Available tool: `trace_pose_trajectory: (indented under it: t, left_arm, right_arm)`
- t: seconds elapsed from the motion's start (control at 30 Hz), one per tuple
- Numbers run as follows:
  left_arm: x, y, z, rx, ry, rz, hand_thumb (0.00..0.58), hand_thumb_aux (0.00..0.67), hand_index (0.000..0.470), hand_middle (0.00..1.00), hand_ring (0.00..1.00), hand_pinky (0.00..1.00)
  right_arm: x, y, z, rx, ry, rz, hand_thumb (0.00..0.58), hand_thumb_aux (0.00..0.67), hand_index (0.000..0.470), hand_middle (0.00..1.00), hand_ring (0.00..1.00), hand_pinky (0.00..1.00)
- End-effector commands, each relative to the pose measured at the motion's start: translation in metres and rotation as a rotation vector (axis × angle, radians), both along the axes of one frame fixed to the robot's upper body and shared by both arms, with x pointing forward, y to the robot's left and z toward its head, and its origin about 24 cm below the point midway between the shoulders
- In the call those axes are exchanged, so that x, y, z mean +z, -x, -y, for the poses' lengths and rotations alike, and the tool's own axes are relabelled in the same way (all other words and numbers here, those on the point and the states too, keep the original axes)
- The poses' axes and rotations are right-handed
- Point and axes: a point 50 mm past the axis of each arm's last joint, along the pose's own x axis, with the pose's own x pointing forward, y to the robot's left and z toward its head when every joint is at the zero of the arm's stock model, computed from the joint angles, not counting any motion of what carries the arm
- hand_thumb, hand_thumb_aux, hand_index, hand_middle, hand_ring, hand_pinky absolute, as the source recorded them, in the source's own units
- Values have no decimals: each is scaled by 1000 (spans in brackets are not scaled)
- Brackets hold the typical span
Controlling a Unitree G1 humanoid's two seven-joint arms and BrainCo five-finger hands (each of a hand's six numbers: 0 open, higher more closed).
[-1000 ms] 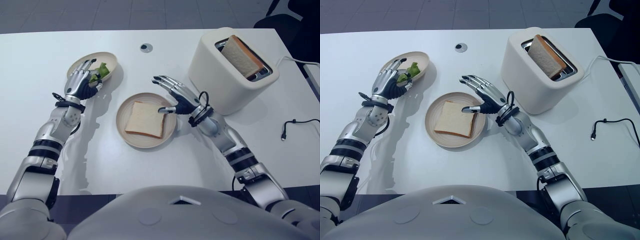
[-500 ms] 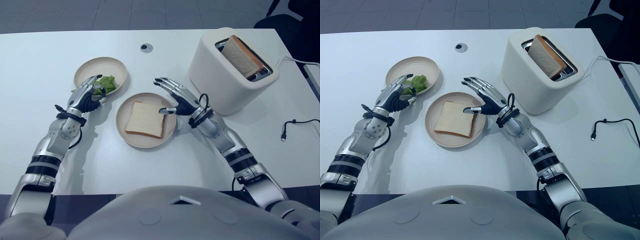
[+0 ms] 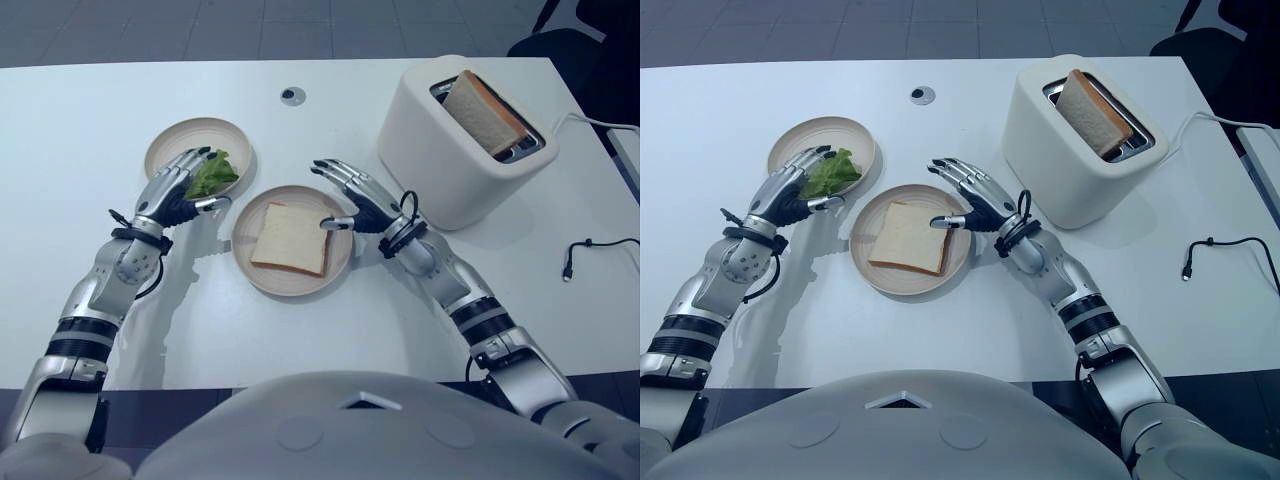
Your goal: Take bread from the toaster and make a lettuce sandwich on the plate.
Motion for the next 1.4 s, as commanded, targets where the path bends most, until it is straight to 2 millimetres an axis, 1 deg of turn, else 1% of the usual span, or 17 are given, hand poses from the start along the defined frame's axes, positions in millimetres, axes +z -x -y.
trace_pose_trajectory:
  t: [0.03,0.2,0.23,0.3,0.33,0.4,0.43,0.47,0.7,0.8,0.87,0.97,1.1,1.2,1.3,1.33,1.4]
  left_arm:
    - [-4,-21,-3,58,-100,4,0,0,0,0,0,0]
    - [-15,-49,-7,120,-221,-11,0,0,0,0,0,0]
    - [-17,-52,-7,119,-239,-17,53,32,22,0,0,0]
    - [-23,-54,-5,109,-245,-30,234,152,107,0,0,0]
    - [-24,-53,-4,103,-241,-33,432,331,232,0,0,0]
    - [-28,-52,-3,93,-234,-40,511,439,308,0,0,0]
    - [-28,-51,-3,88,-228,-41,568,575,404,0,0,0]
    - [-29,-51,-3,83,-223,-40,580,665,466,0,0,0]
    - [-18,-48,-3,67,-139,18,580,670,470,0,0,0]
    - [-7,-46,-1,60,-38,85,580,670,470,0,0,0]
    - [6,-40,9,-12,138,130,580,670,470,0,0,0]
    - [20,-16,35,-244,329,115,580,670,470,0,0,0]
    - [-7,19,65,-542,262,-127,580,670,470,0,0,0]
    - [-27,51,83,-726,265,-291,580,670,470,0,0,0]
    - [-31,52,86,-747,264,-320,580,670,470,0,0,0]
    - [-31,49,90,-747,269,-306,579,646,453,0,0,0]
    - [-29,43,99,-745,286,-263,580,670,470,0,0,0]
  right_arm:
    - [-4,1,-1,7,9,-9,0,0,0,0,0,0]
    - [-9,2,-2,12,2,-18,0,0,0,0,0,0]
    - [-9,2,-2,11,2,-19,0,0,0,0,0,0]
    - [-10,3,-1,9,1,-21,0,0,0,0,0,0]
    - [-11,3,0,8,1,-21,0,0,0,0,0,0]
    - [-11,3,1,4,2,-22,0,0,0,0,0,0]
    - [-11,2,1,3,2,-22,0,0,0,0,0,0]
    - [-11,3,2,2,1,-21,0,0,0,0,0,0]
    - [-12,3,-2,3,-10,-26,0,0,0,0,0,0]
    - [-13,5,-3,6,-15,-32,0,0,0,0,0,0]
    - [-12,5,-4,5,-22,-28,0,0,0,0,0,0]
    - [-6,3,-2,-5,-47,1,0,0,0,0,0,0]
    - [7,2,8,-29,-80,53,0,0,0,0,0,0]
    - [31,1,24,-73,-152,123,0,0,0,0,0,0]
    - [47,-7,45,-161,-175,182,0,0,0,0,0,0]
    - [52,-8,50,-187,-182,200,0,0,0,0,0,0]
    - [59,-9,57,-213,-192,228,0,0,0,0,0,0]
